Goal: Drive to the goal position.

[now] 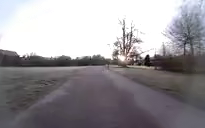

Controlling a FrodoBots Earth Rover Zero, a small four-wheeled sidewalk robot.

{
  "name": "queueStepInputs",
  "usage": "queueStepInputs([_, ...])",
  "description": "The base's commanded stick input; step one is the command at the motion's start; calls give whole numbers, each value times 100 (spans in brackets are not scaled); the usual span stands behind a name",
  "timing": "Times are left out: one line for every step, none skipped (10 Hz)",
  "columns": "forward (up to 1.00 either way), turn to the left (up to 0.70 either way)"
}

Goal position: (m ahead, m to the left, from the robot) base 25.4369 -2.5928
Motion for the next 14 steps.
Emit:
queueStepInputs([100,0])
queueStepInputs([100,0])
queueStepInputs([100,0])
queueStepInputs([100,0])
queueStepInputs([100,0])
queueStepInputs([100,0])
queueStepInputs([100,0])
queueStepInputs([100,0])
queueStepInputs([100,0])
queueStepInputs([100,0])
queueStepInputs([100,0])
queueStepInputs([100,0])
queueStepInputs([100,0])
queueStepInputs([100,0])
